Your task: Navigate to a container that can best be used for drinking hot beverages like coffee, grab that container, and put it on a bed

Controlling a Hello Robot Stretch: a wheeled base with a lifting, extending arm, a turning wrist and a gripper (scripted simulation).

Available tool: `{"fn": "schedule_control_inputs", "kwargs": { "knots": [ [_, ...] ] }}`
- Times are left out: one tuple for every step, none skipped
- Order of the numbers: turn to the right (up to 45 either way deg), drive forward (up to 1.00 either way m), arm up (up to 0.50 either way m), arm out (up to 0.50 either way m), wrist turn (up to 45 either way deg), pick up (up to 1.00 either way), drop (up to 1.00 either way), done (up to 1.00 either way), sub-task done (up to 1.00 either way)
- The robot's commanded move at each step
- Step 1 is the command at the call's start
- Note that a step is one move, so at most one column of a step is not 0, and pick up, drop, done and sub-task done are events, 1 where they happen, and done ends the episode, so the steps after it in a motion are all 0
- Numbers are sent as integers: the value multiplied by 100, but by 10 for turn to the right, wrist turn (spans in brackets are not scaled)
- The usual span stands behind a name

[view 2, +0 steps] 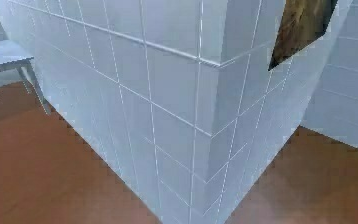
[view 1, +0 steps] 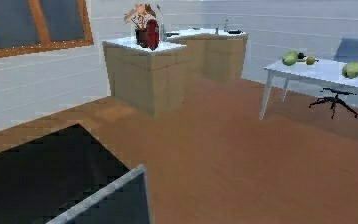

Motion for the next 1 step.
{"fn": "schedule_control_inputs", "kwargs": {
  "knots": [
    [360, 0, 0, 0, 0, 0, 0, 0, 0]
  ]
}}
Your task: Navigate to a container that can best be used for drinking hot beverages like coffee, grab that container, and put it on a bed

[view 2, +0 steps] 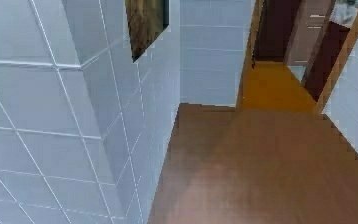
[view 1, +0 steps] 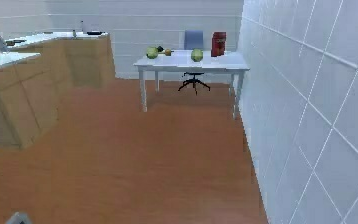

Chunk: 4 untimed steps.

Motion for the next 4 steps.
{"fn": "schedule_control_inputs", "kwargs": {
  "knots": [
    [0, 100, 0, 0, 0, 0, 0, 0, 0],
    [0, 100, 0, 0, 0, 0, 0, 0, 0],
    [-450, 0, 0, 0, 0, 0, 0, 0, 0],
    [-450, 0, 0, 0, 0, 0, 0, 0, 0]
  ]
}}
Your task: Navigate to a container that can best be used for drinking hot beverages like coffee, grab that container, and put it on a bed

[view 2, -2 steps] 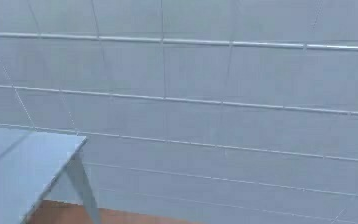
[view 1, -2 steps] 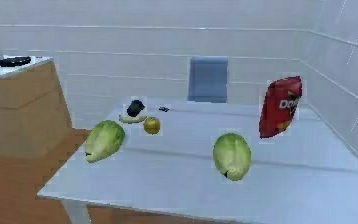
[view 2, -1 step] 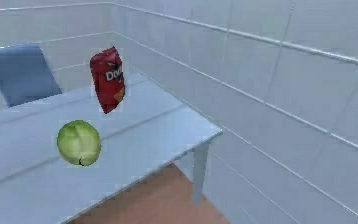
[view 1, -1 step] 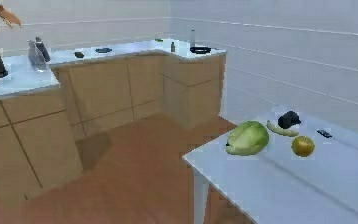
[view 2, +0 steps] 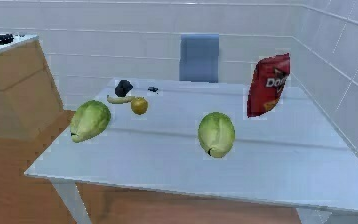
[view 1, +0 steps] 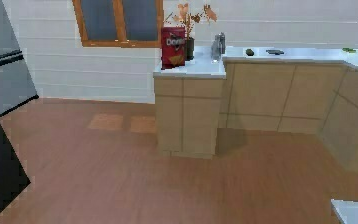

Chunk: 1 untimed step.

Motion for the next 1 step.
{"fn": "schedule_control_inputs", "kwargs": {
  "knots": [
    [-120, 0, 0, 0, 0, 0, 0, 0, 0]
  ]
}}
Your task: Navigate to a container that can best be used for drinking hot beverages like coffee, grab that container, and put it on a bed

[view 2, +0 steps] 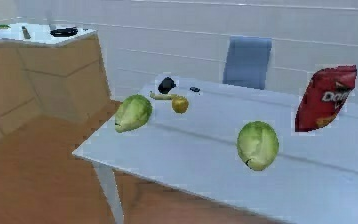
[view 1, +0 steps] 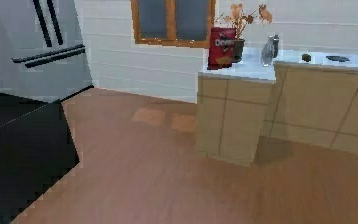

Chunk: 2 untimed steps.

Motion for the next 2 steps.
{"fn": "schedule_control_inputs", "kwargs": {
  "knots": [
    [390, 0, 0, 0, 0, 0, 0, 0, 0],
    [0, 80, 0, 0, 0, 0, 0, 0, 0]
  ]
}}
